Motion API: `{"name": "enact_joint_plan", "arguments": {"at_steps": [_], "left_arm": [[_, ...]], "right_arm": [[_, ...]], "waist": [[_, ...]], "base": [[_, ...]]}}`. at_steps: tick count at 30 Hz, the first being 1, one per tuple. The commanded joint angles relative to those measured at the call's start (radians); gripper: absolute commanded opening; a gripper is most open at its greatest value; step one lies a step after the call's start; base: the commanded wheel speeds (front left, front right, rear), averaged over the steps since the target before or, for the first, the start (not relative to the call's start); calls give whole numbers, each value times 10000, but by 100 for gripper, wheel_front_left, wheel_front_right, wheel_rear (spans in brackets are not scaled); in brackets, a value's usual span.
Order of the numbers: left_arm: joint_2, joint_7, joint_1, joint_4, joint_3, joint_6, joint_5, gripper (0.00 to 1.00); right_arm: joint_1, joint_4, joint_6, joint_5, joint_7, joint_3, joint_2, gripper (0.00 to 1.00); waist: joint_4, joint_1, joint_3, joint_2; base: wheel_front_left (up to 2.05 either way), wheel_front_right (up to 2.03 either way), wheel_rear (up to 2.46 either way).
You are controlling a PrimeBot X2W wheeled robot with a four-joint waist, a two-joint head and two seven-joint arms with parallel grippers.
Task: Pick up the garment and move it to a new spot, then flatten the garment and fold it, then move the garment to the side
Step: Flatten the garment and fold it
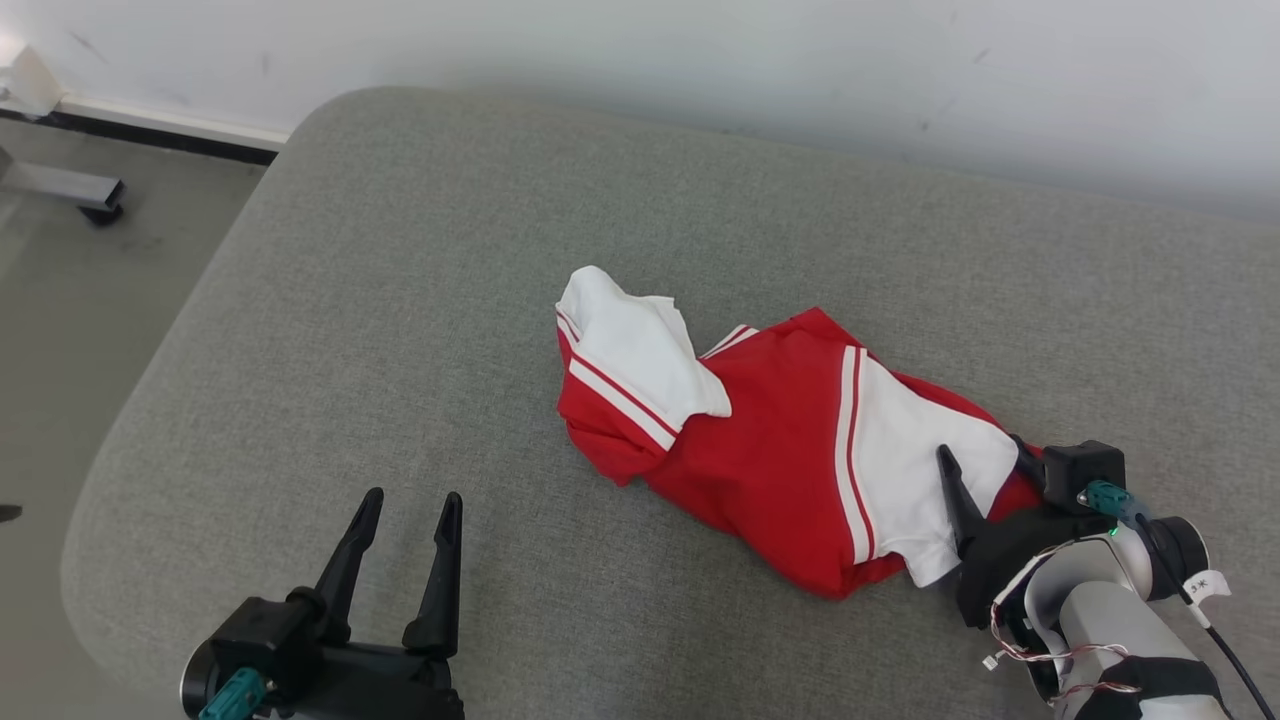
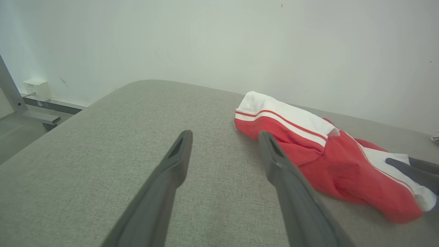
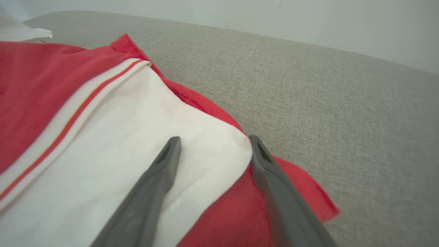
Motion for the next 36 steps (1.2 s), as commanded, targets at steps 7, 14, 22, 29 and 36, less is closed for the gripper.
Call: {"name": "enact_joint_plan", "arguments": {"at_steps": [7, 14, 22, 29, 36], "left_arm": [[-37, -1, -235, 58, 60, 20, -42, 100], [1, -1, 79, 155, 143, 19, 72, 100], [-26, -1, 401, -10, 464, 19, 146, 100], [10, -1, 604, -108, 873, 18, 199, 100], [7, -1, 745, -170, 1136, 18, 179, 100]], "right_arm": [[-578, 701, -27, 374, -343, 318, 49, 0], [-941, 73, -27, 804, -519, 472, -2, 0], [-629, -2467, -27, 1462, -517, 1408, 868, 0], [-53, -3838, -27, 2068, -508, 3269, 1322, 0], [845, -4592, -27, 3508, -509, 6264, 1349, 0]], "waist": [[-40, -2, 103, 0], [-315, -2, -461, 0], [-136, -2, -988, 0], [245, -2, -1077, 0], [615, -2, -1065, 0]], "base": [[0, 0, 0], [0, 0, 0], [0, 0, 0], [0, 0, 0], [0, 0, 0]]}}
